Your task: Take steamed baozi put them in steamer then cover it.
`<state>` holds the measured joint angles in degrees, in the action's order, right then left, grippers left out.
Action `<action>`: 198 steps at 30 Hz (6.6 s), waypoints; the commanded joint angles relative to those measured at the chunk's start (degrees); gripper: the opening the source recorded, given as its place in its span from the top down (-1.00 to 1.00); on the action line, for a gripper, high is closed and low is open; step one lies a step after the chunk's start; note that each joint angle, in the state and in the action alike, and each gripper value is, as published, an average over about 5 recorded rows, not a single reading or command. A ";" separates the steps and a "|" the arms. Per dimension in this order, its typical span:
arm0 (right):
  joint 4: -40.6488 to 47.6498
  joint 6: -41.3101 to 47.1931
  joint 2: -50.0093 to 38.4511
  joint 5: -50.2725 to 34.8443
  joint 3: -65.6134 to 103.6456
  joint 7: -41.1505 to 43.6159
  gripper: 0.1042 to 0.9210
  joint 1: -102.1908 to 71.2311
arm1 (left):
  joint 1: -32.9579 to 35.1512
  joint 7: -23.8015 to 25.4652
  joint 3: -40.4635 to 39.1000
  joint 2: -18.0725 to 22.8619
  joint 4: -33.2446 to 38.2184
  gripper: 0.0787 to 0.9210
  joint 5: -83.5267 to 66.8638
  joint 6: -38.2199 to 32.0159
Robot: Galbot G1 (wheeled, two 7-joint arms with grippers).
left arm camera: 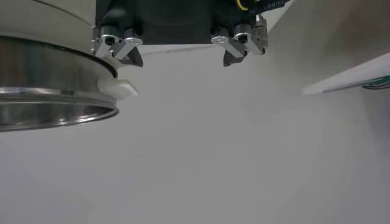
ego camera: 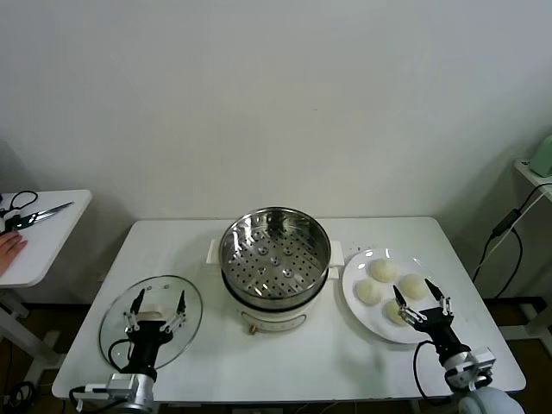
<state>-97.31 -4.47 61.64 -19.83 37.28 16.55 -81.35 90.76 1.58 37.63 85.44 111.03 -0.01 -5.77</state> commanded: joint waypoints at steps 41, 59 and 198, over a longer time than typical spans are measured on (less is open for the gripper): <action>50.91 2.62 -12.46 30.46 -84.04 50.43 -0.76 89.08 | 1.31 -1.75 0.03 -1.33 2.02 -0.77 1.03 1.17; 61.09 0.20 -2.75 35.36 -78.54 48.51 -0.76 83.61 | 1.63 -1.69 1.99 -1.70 1.78 -0.77 0.33 1.24; 26.40 17.45 -25.10 2.83 -108.24 47.53 -0.76 100.88 | 6.32 -1.90 0.89 -2.81 2.83 -0.77 -1.83 1.72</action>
<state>-71.87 4.65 42.80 -14.68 -74.82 63.12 28.74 96.87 -0.16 38.39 82.71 113.79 -2.17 -4.31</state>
